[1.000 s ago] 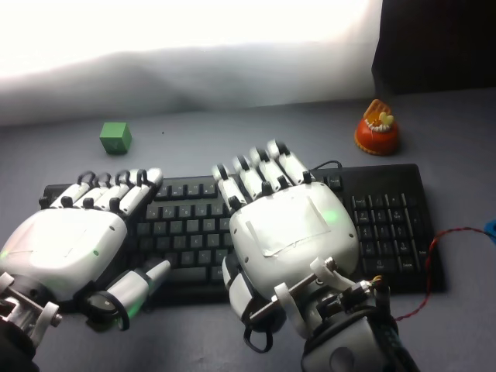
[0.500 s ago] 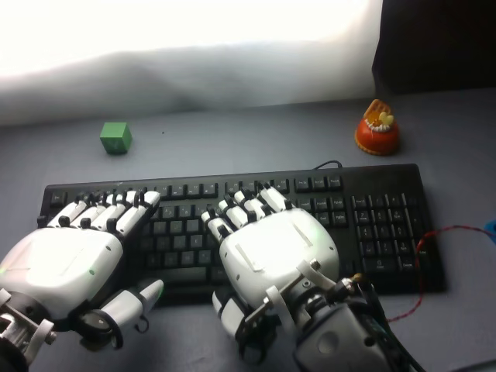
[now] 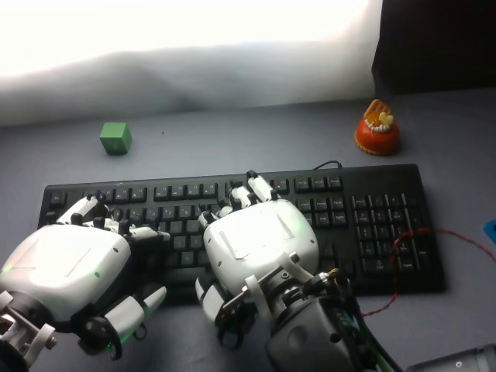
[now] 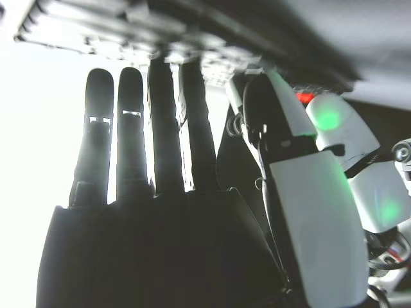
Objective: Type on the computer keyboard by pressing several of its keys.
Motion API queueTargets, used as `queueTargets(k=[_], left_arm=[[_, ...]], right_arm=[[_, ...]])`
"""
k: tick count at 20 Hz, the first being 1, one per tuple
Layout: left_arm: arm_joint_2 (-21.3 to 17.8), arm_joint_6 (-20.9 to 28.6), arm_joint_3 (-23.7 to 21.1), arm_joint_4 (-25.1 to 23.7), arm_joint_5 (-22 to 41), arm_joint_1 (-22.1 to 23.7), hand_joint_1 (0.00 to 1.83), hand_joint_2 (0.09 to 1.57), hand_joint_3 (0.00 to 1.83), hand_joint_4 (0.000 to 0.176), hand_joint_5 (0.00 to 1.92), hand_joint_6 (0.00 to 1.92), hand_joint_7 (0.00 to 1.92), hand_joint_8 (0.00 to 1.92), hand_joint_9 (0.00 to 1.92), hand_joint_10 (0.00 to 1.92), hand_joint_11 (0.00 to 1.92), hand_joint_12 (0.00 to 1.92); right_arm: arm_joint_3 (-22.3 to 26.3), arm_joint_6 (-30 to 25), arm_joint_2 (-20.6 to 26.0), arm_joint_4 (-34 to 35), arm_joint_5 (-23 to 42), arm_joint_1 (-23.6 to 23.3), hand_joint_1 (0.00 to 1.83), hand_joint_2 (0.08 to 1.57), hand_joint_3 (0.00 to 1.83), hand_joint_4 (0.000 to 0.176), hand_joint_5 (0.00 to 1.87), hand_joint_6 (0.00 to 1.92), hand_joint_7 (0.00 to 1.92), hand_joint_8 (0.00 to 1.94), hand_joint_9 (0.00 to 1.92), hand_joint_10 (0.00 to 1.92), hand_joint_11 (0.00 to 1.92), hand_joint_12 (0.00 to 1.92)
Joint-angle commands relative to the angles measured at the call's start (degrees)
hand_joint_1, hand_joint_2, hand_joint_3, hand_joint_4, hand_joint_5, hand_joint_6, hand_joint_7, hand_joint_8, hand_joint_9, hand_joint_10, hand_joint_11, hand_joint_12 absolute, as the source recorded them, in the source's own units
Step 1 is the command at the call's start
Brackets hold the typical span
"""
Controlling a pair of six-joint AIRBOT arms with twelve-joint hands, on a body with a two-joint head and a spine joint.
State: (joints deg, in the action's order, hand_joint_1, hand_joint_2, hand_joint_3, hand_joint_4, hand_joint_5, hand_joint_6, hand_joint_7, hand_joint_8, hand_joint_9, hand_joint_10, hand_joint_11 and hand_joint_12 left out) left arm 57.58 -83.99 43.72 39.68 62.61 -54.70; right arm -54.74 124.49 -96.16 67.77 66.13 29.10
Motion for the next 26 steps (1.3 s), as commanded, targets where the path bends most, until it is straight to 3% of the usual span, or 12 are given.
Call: queueTargets(k=[1,3,4,5,7,11,12,13,16,20,24,26], left_arm=[[-0.3,0.1,0.2,-1.2,3.3,-0.5,0.58,1.39,0.0,0.0,0.58,0.02,0.65,0.11,0.38,0.51,0.0,1.17],[-0.3,0.2,0.2,-1.2,3.3,-0.5,0.56,1.4,0.0,0.0,0.76,0.05,0.56,0.01,0.33,0.25,0.0,1.01],[-0.3,0.3,0.2,-1.2,3.3,-0.5,0.58,1.4,0.0,0.0,0.75,0.03,0.53,0.0,0.34,0.15,0.0,0.93],[-0.3,0.4,0.2,-1.2,3.3,-0.5,0.51,1.42,0.01,0.0,0.48,0.01,0.49,0.0,0.38,0.12,0.0,0.94],[-0.3,0.4,0.2,-1.2,3.5,-0.5,0.48,1.42,0.0,0.009,0.21,0.0,0.47,0.0,0.48,0.08,0.0,1.09],[-0.3,0.4,0.1,-1.2,3.5,-0.7,0.54,1.42,0.0,0.0,0.69,0.08,0.37,0.0,0.27,0.0,0.0,0.78],[-0.3,0.4,0.1,-1.2,3.6,-0.7,0.57,1.41,0.0,0.0,0.74,0.06,0.41,0.01,0.29,0.01,0.0,0.73],[-0.3,0.4,0.1,-1.2,3.7,-0.7,0.6,1.4,0.0,0.0,0.58,0.01,0.46,0.01,0.34,0.02,0.0,0.78],[-0.3,0.5,0.1,-1.2,3.9,-0.7,0.54,1.42,0.0,0.014,0.22,0.01,0.46,0.0,0.48,0.03,0.0,1.12],[-0.3,0.5,0.1,-1.2,4.4,-0.7,0.66,1.39,0.0,0.0,0.7,0.06,0.46,0.01,0.41,0.01,0.0,1.11],[-0.2,0.5,-0.1,-1.2,5.7,-0.7,0.44,1.48,0.02,0.0,0.25,0.0,0.5,0.0,0.58,0.05,0.03,1.31],[0.0,-0.2,-0.3,-1.2,9.2,-0.6,0.47,1.48,0.01,0.0,0.24,0.0,0.48,0.0,0.59,0.04,0.05,1.3]], right_arm=[[0.1,-0.3,-0.3,-3.5,1.6,-0.2,0.6,1.31,0.01,0.0,0.37,0.36,0.6,0.04,0.18,0.96,0.0,1.39],[0.1,-0.5,-0.7,-3.5,1.8,-0.2,0.63,1.31,0.0,0.0,0.6,0.58,0.5,0.0,0.08,0.72,0.0,1.28],[0.1,-0.7,-0.8,-3.5,1.9,-0.3,0.83,1.31,0.0,0.028,0.63,1.32,0.5,0.0,0.09,0.61,0.0,1.2],[0.1,-0.9,-0.9,-3.5,2.0,-0.2,0.7,1.3,0.0,0.0,0.43,1.03,0.49,0.0,0.19,0.6,0.0,1.2],[-0.2,-1.4,-1.1,-4.2,2.0,-0.1,0.61,1.34,0.0,0.0,0.25,0.55,0.48,0.0,0.31,0.66,0.0,1.45],[-0.3,-1.5,-1.1,-4.2,2.0,0.0,0.64,1.32,0.0,0.0,0.62,0.54,0.45,0.0,0.11,0.59,0.0,1.44],[-0.3,-1.5,-1.1,-4.2,2.0,0.0,0.8,1.32,0.03,0.031,0.6,1.35,0.47,0.01,0.12,0.59,0.0,1.45],[-0.3,-1.5,-1.1,-4.2,2.1,0.0,0.68,1.31,0.02,0.0,0.45,1.01,0.5,0.02,0.2,0.59,0.0,1.45],[-0.3,-1.4,-1.2,-4.3,2.2,0.1,0.6,1.35,0.0,0.0,0.28,0.46,0.54,0.01,0.37,0.68,0.0,1.6],[-0.3,-1.0,-1.3,-4.3,2.6,0.3,0.48,1.4,0.0,0.0,0.41,0.43,0.46,0.0,0.11,0.69,0.0,1.45],[-0.1,0.4,-1.1,-4.3,3.3,0.3,0.54,1.39,0.0,0.0,0.22,0.33,0.45,0.0,0.35,0.67,0.0,1.57],[-0.1,1.4,-0.6,-4.7,4.4,-0.3,0.52,1.41,0.0,0.0,0.2,0.32,0.43,0.0,0.38,0.68,0.0,1.6]])
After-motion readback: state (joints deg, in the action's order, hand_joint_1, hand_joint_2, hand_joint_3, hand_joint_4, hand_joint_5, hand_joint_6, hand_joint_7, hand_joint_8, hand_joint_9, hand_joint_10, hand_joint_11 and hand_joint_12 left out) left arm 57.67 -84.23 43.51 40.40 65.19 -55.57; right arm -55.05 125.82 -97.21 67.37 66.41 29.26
